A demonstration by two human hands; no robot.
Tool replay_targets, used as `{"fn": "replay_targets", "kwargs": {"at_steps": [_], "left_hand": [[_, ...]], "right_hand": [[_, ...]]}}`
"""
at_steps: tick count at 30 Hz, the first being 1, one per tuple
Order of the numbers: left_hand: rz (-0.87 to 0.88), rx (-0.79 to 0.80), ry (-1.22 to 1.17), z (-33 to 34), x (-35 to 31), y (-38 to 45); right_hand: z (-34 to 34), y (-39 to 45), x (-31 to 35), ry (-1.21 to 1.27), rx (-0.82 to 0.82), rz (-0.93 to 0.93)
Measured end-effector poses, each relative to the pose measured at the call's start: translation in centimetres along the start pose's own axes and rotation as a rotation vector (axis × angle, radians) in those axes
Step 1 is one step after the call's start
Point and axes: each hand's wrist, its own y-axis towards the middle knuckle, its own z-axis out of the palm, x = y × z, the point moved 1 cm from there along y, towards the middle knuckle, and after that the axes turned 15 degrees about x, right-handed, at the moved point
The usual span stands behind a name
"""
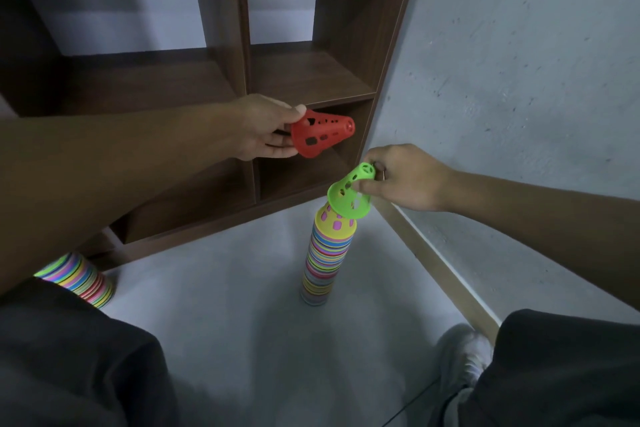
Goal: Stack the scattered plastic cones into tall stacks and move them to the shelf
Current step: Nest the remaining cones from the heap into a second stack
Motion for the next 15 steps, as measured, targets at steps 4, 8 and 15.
{"fn": "replay_targets", "kwargs": {"at_steps": [4,8,15], "left_hand": [[-0.006,0.048,-0.011,-0.3,0.2,-0.1],[-0.030,0.069,0.043,-0.3,0.3,0.1],[-0.050,0.138,0.116,0.5,0.4,0.1]], "right_hand": [[1.6,0.6,0.3,-0.014,0.090,0.019],[1.9,0.7,0.7,0.094,0.131,0.039],[0.3,0.3,0.7,0.408,-0.090,0.024]]}}
